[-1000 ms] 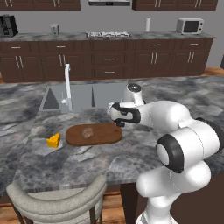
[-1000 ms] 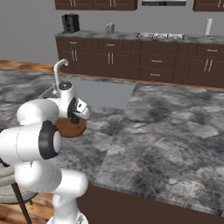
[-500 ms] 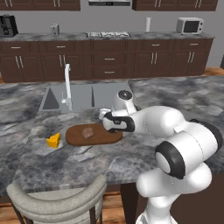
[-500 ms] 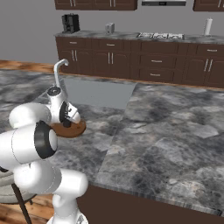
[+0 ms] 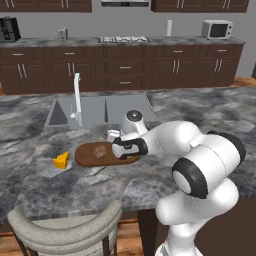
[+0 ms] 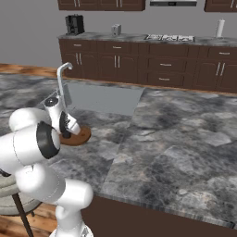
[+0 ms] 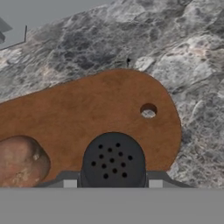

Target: Retrieve the reheated potato from the microwave, then place the potato, cheese, and condiment on the cutting board.

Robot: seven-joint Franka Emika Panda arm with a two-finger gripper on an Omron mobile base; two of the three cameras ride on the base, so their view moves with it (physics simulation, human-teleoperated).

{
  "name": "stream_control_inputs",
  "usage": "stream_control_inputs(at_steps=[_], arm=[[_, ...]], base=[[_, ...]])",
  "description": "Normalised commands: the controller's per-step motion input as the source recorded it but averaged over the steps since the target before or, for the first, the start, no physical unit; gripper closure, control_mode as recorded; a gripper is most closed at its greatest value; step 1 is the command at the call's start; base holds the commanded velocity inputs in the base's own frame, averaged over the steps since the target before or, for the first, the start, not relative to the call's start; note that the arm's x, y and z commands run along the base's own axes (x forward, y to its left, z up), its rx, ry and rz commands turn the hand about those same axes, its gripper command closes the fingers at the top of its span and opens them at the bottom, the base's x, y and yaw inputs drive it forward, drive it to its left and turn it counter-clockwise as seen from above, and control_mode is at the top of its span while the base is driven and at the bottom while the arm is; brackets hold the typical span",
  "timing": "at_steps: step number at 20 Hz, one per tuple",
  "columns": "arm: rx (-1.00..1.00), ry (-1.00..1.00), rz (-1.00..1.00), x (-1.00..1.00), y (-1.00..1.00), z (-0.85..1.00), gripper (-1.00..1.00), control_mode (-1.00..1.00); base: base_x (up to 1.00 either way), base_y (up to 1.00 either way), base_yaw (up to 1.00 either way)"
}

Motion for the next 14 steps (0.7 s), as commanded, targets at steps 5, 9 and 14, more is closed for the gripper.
stream_control_inputs(at_steps=[5, 9, 14], arm=[[-0.02, -0.01, -0.03, 0.04, 0.2, -0.02, 1.0, -1.0], [-0.03, -0.04, -0.04, 0.16, 0.29, -0.01, 1.0, -1.0], [-0.06, -0.03, -0.03, 0.21, 0.23, -0.05, 1.0, -1.0]], base=[[0.0, 0.0, 0.0], [0.0, 0.0, 0.0], [0.0, 0.0, 0.0]])
